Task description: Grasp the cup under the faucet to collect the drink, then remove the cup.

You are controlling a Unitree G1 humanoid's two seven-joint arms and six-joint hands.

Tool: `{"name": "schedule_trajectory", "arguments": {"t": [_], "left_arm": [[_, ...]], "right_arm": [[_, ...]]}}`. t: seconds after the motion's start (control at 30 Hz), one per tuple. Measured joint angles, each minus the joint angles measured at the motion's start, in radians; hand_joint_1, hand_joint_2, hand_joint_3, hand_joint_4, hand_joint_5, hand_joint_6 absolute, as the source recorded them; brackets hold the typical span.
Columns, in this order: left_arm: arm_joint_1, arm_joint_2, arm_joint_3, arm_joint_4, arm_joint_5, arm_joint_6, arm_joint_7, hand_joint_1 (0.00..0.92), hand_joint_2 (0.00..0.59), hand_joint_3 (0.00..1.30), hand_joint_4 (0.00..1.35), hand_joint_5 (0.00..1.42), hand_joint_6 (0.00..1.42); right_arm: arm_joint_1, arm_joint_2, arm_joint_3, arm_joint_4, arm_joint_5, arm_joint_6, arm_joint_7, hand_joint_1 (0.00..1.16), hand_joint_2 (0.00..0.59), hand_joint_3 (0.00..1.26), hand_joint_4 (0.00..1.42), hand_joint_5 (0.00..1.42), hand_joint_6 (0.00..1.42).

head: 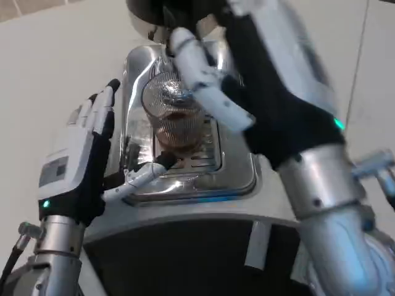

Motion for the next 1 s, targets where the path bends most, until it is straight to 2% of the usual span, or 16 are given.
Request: {"name": "schedule_trajectory", "arguments": {"t": [0.2,0.33,0.43,0.5,0.7,0.8,1.0], "left_arm": [[-0.009,0.000,0.000,0.020,-0.002,-0.013,0.002,0.081,0.039,0.00,0.00,0.04,0.05],[-0.023,-0.002,-0.004,0.031,-0.002,-0.024,0.004,0.081,0.040,0.00,0.00,0.04,0.05],[-0.030,-0.005,-0.005,0.044,-0.002,-0.028,0.008,0.081,0.040,0.00,0.00,0.05,0.06],[-0.034,-0.008,-0.008,0.050,-0.002,-0.033,0.009,0.081,0.040,0.00,0.00,0.05,0.06],[-0.047,-0.027,-0.012,0.085,-0.022,-0.042,0.009,0.081,0.038,0.00,0.00,0.05,0.07],[-0.062,-0.030,-0.017,0.107,-0.034,-0.047,0.011,0.081,0.039,0.00,0.00,0.05,0.07],[-0.087,-0.041,-0.030,0.135,-0.034,-0.053,0.041,0.082,0.034,0.00,0.00,0.07,0.08]], "right_arm": [[0.188,-0.020,-0.020,-0.119,-0.104,-0.030,0.054,0.15,0.586,0.01,0.00,0.00,0.00],[0.335,-0.062,-0.058,-0.201,-0.158,-0.096,0.103,0.19,0.586,0.02,0.00,0.00,0.00],[0.435,-0.085,-0.085,-0.240,-0.184,-0.143,0.109,0.23,0.586,0.01,0.00,0.00,0.00],[0.525,-0.096,-0.099,-0.260,-0.213,-0.199,0.106,0.23,0.586,0.01,0.00,0.00,0.00],[0.696,-0.081,-0.128,-0.260,-0.261,-0.310,0.076,0.32,0.586,0.00,0.00,0.00,0.00],[0.738,-0.063,-0.152,-0.257,-0.278,-0.332,0.075,0.36,0.586,0.00,0.00,0.00,0.00],[0.785,-0.052,-0.187,-0.223,-0.332,-0.376,0.075,0.41,0.586,0.00,0.00,0.00,0.00]]}}
